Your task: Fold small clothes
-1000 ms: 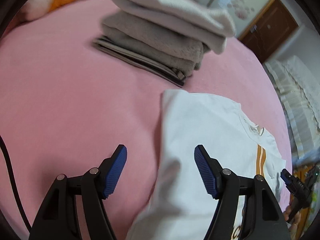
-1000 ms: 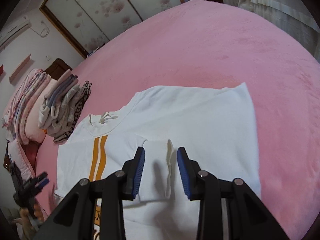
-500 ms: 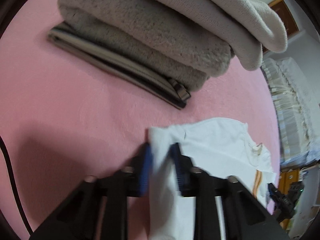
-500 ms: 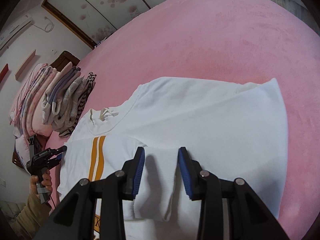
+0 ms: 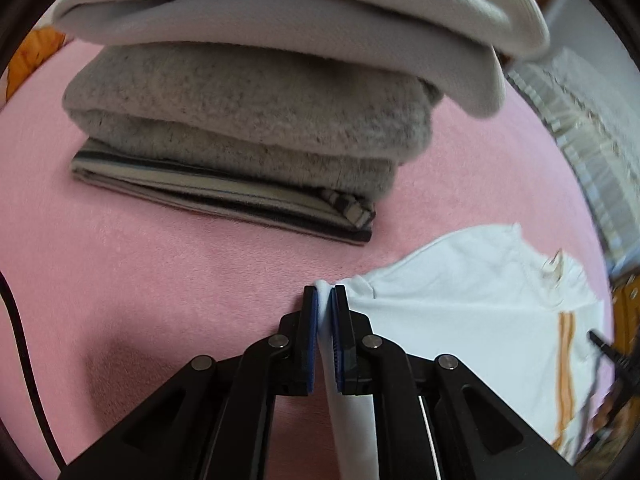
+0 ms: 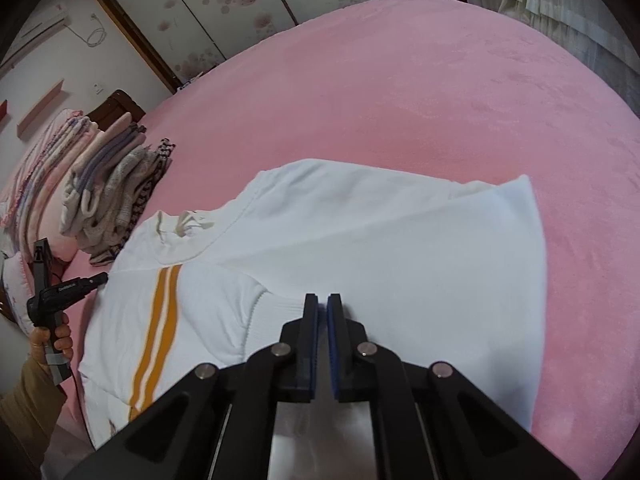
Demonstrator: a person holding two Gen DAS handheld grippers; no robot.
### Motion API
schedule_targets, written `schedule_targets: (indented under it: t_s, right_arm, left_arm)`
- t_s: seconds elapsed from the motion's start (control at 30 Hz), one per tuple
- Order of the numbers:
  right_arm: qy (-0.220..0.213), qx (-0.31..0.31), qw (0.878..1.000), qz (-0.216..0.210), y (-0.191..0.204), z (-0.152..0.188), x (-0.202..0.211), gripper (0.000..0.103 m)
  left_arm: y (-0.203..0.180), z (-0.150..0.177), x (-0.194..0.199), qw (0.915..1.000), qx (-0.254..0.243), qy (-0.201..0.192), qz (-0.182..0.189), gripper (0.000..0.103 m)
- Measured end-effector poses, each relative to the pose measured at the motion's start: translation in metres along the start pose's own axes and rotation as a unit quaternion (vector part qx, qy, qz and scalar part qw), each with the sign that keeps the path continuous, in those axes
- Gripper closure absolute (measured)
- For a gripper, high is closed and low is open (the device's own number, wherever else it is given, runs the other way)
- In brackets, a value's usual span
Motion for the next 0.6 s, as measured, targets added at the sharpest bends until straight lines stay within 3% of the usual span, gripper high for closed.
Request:
schedule_targets:
  t_s: [0.23,0.3,0.4,0.5,0.6]
  right_arm:
    - [-0.011,0.01,0.999,0.047,0.005,0.002,0.011,0.1]
    - [-0.024,0.021,0.998,0.062,0.014,0.004,0.022,0.1]
    - [-0.042,0.04,0.996,0.064,0.03,0.01,0.039,0.099]
    - [-0.052,0.058,0.995,0.061,0.049,0.018,0.05,0.099]
    - [-0.052,0.072,0.994,0.061,0.07,0.029,0.051,0.099]
  left_arm:
    - [-0.02,0.002,-0.005,0.9989,-0.023,-0.003,-0.04,0.093]
    - [-0.026,0.004,0.006,0.9981,-0.021,-0.002,-0.059,0.081]
    - [-0.033,0.013,0.028,0.9967,-0.013,-0.01,-0.079,0.075]
    - [-0.045,0.031,0.052,0.9965,-0.009,-0.028,-0.078,0.075]
    - [-0.064,0.058,0.067,0.998,-0.001,-0.043,-0.046,0.073]
Point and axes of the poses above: each gripper's, at about its wrist camera, not at the fingertips, and x roughly against the way its jaws point, y to its left, z to its underside, the point moved 2 cm from there along -x, roughly the way its jaws point, and after that the axes turned 13 degrees about y, right-handed, at the moved point
